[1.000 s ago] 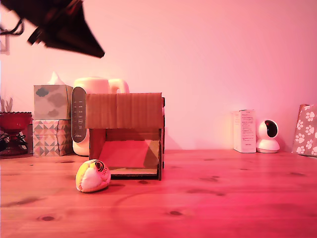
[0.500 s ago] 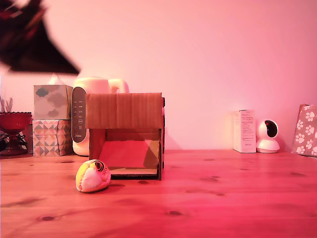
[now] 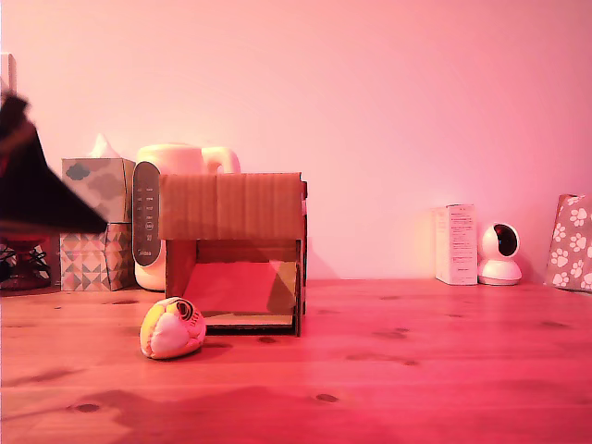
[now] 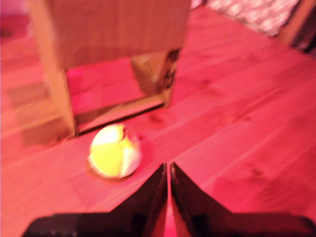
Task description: Drop the footbag into the cardboard dice tower
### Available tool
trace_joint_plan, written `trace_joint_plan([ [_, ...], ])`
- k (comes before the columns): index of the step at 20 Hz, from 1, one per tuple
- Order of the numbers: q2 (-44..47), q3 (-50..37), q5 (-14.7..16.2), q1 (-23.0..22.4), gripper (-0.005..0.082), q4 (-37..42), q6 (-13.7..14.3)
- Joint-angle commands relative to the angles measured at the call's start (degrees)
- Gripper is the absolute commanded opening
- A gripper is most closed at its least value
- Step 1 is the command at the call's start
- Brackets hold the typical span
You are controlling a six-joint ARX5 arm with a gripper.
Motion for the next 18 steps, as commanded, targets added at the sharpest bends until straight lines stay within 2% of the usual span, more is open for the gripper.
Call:
trace_joint_plan([
  [1, 2.3, -0.6, -0.2, 0.0, 0.0045, 1.6, 0.8],
  [2, 3.7, -0.6, -0.2, -0.1, 0.0187, 2.7, 1.2],
  [4, 6.7, -0.6, -0.2, -0.1, 0.0640, 5.2, 1.2],
  [5, 8.1, -0.5, -0.2, -0.1, 0.0789, 6.3, 1.2],
  [8, 11.3, -0.4, -0.5, -0.1, 0.0776, 10.5, 1.2],
  [12, 16.1, -0.4, -3.1, -0.1, 0.0776, 17.8, 1.2],
  [18, 25.9, 0.4, -3.5, -0.1, 0.0776, 27.1, 1.3],
])
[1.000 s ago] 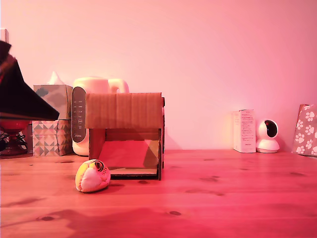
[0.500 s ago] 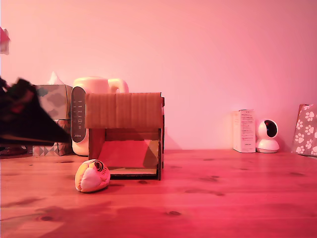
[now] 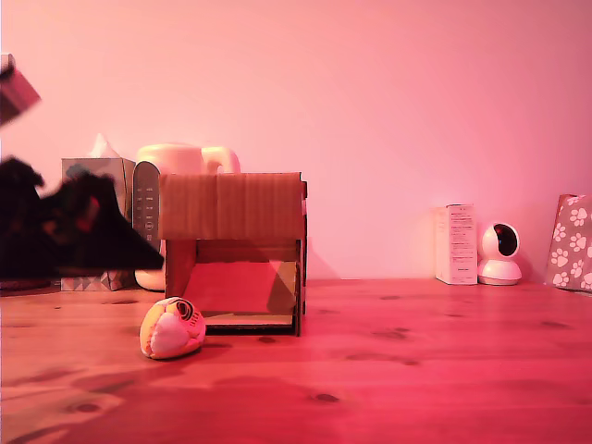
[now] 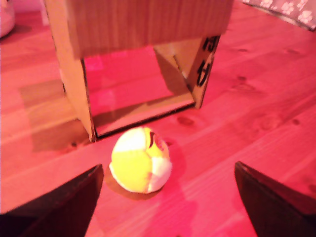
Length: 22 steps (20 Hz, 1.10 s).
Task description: Drop the footbag into the cardboard dice tower
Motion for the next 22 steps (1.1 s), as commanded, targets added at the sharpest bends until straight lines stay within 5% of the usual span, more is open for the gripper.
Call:
trace_joint_plan([
  [1, 2.8, 0.4, 0.0, -0.1, 0.0776, 2.4, 0.4],
  [15, 23.1, 14.3, 0.5, 0.0, 0.0763, -0.3, 2.1],
  [17, 23.3, 15.1, 0.7, 0.0, 0.0618, -1.8, 2.1],
  [20, 23.3, 15.8, 0.7, 0.0, 0.0107, -3.2, 2.1],
  [22, 23.1, 15.8, 0.7, 0.0, -0.0013, -3.5, 2.3],
])
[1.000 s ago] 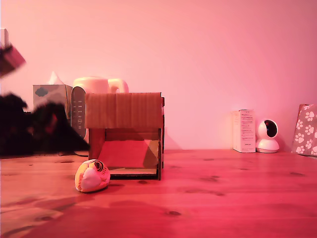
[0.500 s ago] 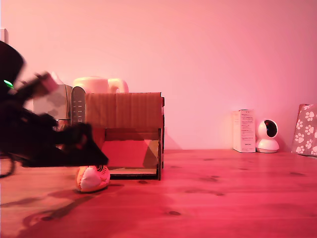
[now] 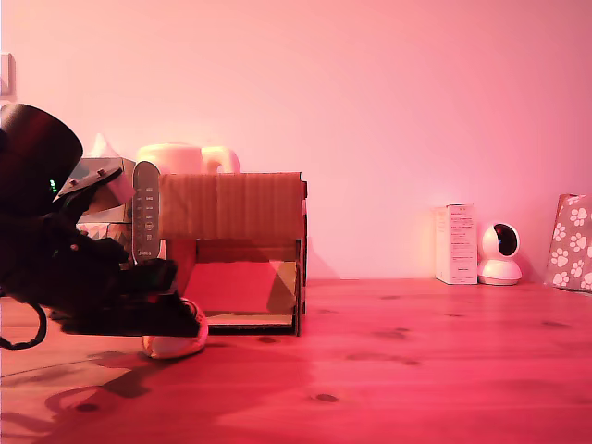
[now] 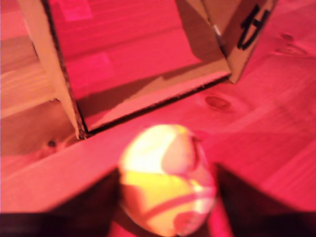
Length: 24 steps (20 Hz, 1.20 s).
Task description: Drop the footbag into the cardboard dice tower
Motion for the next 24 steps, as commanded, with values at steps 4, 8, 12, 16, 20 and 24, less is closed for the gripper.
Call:
trace_joint_plan([
  [4, -3.2, -0.2, 1.1, 0.0, -0.0013, -5.0, 0.3],
  [8, -12.7, -0.2, 2.7, 0.0, -0.0013, -13.8, 0.3],
  [12, -22.5, -0.2, 3.1, 0.0, -0.0013, -21.0, 0.3],
  [16, -31.4, -0.2, 3.1, 0.0, -0.0013, -25.3, 0.3],
  [20, -37.1, -0.2, 3.1, 0.0, -0.0013, -26.1, 0.3],
  [24, -38.5, -0.2, 3.1, -0.2, -0.0013, -24.4, 0.2],
])
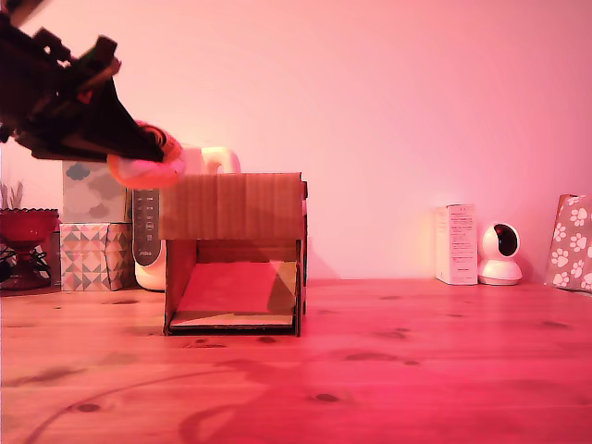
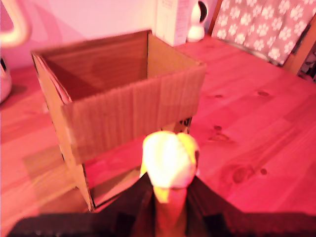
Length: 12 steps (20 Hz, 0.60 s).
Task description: Drop the footbag into the cardboard dice tower
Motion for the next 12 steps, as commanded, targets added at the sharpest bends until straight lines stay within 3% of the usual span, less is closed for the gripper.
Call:
trace_joint_plan([
  [1, -0.2, -0.4, 0.1, -0.3, -0.0013, 2.3, 0.0],
  [9, 0.3, -0.3, -1.0, -1.6, -0.0012, 22.7, 0.3],
  [12, 1.6, 2.3, -2.2, -1.6, -0.0011, 23.5, 0.3],
])
